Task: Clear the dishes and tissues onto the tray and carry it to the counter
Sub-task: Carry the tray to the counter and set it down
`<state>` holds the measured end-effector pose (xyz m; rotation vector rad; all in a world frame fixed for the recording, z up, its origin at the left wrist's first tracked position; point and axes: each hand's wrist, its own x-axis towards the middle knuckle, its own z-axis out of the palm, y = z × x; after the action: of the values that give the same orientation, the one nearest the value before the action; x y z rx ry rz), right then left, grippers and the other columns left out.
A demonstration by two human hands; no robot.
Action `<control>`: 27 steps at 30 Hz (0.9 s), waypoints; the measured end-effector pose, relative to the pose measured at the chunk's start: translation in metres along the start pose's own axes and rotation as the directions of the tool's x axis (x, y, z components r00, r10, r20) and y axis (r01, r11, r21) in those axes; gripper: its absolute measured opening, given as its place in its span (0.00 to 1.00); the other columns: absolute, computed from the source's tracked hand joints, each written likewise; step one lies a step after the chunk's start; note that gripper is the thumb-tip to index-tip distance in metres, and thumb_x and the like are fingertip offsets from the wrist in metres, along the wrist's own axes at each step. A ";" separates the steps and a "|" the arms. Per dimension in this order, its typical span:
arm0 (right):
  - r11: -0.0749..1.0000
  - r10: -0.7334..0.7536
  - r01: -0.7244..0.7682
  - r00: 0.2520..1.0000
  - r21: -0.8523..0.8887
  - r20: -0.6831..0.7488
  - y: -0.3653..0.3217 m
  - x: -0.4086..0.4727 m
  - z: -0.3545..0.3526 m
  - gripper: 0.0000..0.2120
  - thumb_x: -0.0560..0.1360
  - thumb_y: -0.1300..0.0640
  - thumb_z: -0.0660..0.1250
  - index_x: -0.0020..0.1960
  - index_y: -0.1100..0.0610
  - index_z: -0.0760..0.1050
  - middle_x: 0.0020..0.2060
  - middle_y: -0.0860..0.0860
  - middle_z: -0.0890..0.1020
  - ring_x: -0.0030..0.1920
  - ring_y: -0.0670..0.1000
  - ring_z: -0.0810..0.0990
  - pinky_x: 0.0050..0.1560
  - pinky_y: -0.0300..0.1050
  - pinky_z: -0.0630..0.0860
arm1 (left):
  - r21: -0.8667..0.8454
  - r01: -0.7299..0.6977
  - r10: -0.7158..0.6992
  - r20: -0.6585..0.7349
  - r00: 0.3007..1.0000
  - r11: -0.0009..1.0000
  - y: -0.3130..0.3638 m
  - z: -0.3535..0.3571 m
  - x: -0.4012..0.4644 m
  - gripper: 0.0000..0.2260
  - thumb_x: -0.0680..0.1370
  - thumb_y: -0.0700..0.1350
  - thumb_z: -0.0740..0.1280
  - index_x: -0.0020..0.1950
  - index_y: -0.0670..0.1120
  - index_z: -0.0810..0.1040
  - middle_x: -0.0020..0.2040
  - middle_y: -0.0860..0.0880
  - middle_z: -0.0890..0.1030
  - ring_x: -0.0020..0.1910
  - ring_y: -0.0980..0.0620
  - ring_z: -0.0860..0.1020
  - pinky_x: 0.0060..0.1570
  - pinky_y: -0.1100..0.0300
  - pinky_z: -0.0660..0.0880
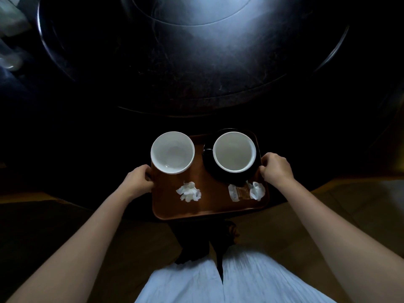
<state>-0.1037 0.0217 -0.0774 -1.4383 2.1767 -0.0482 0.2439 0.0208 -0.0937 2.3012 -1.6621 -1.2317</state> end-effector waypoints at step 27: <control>0.991 -0.120 0.118 0.992 0.066 0.038 0.004 -0.003 -0.006 0.07 0.71 0.64 0.67 0.49 0.61 0.78 0.46 0.59 0.84 0.49 0.59 0.81 0.47 0.49 0.77 | -0.215 -0.074 0.091 0.073 0.993 0.974 -0.013 -0.007 -0.010 0.09 0.75 0.32 0.63 0.52 0.43 0.73 0.42 0.48 0.76 0.40 0.53 0.78 0.32 0.66 0.76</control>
<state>-0.1087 0.0249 -0.0720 -1.5178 2.0352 -0.1276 0.2574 0.0318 -0.0888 2.0628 -1.5466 -1.4275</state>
